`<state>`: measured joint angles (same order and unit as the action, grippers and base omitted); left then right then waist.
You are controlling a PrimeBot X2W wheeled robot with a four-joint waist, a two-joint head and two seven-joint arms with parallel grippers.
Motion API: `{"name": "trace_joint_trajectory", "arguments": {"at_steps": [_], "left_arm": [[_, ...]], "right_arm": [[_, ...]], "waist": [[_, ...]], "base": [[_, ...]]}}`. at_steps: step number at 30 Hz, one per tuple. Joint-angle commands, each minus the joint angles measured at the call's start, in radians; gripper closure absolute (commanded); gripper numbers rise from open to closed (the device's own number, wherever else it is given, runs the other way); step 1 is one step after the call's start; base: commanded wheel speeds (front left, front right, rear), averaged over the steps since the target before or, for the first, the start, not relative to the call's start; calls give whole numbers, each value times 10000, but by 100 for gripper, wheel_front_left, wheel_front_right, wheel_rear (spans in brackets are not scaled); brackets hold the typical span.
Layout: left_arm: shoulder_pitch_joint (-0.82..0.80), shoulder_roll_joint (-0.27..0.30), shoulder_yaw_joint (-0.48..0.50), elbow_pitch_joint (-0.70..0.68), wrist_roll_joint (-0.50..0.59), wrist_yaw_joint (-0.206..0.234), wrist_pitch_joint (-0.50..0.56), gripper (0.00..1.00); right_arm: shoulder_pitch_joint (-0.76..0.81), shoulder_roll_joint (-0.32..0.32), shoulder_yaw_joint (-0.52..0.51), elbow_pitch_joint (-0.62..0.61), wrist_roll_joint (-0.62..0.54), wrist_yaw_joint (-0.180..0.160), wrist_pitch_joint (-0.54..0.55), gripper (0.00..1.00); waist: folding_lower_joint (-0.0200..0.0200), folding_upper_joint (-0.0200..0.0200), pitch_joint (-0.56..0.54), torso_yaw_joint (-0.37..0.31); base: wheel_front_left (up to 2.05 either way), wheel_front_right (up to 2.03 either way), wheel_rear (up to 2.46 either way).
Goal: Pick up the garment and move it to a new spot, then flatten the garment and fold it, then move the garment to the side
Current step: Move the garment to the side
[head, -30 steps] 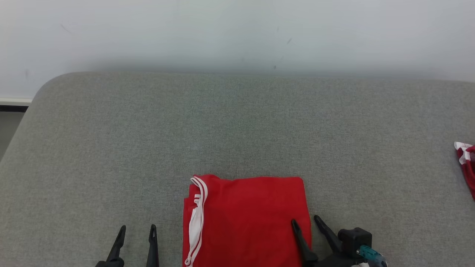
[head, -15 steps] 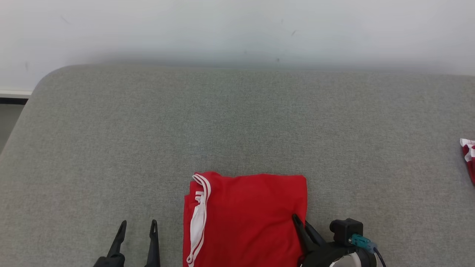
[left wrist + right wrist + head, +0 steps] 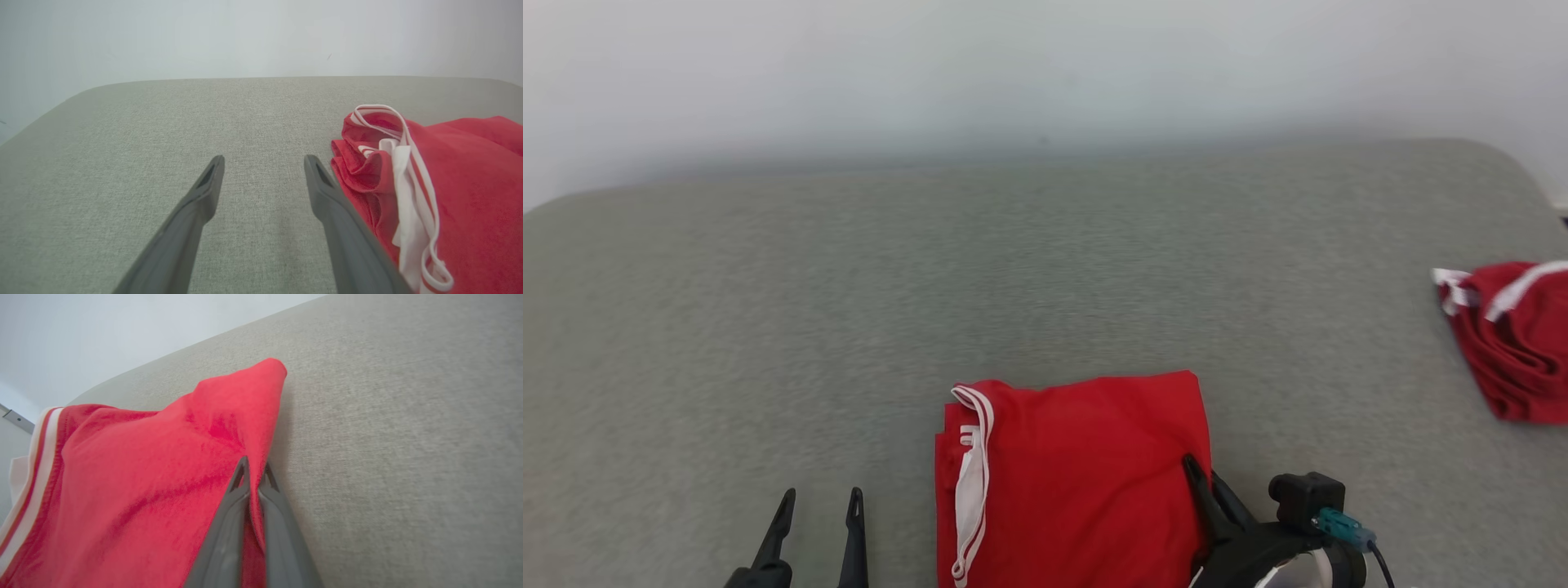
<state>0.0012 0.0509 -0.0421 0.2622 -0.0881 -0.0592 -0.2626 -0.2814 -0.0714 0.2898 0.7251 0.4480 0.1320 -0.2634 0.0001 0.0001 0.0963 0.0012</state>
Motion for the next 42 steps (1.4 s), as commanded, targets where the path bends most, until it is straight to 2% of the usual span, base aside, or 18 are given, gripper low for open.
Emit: {"name": "trace_joint_trajectory", "arguments": {"at_steps": [1,4,5,16,28,37,42], "left_arm": [[57,-9,32,7,132,-26,-28,0],[-135,-9,-2,23,147,-79,-28,0],[-135,-9,-2,23,147,-79,-28,0],[-476,-4,-98,25,121,-159,-28,0],[-1953,10,-1064,877,157,-524,-28,0],[-1543,2,-607,566,297,-389,-28,0],[-1242,44,-244,342,473,-299,-28,0]], "right_arm": [[163,-11,-64,-48,-55,-28,-4,100],[165,17,-74,-100,-86,-28,-3,100],[165,17,-74,-100,-86,-28,-3,100],[84,57,38,-192,-11,-28,-4,100],[706,138,-1250,-1294,-268,-26,-3,100],[-74,145,-878,-1864,-567,-26,-3,100],[-1377,-248,-324,-1802,-901,-26,-3,100]], "waist": [[-1,-1,-47,-1365],[-1,-1,-58,-2301],[-1,-1,-58,-2301],[-1,-1,165,-5275],[-1,-1,868,-5586],[-1,-1,1036,-5505],[-1,-1,1257,-5452]], "base": [[0,0,0],[0,0,0],[0,0,0],[0,0,0],[0,0,0],[0,0,0],[0,0,0]]}}
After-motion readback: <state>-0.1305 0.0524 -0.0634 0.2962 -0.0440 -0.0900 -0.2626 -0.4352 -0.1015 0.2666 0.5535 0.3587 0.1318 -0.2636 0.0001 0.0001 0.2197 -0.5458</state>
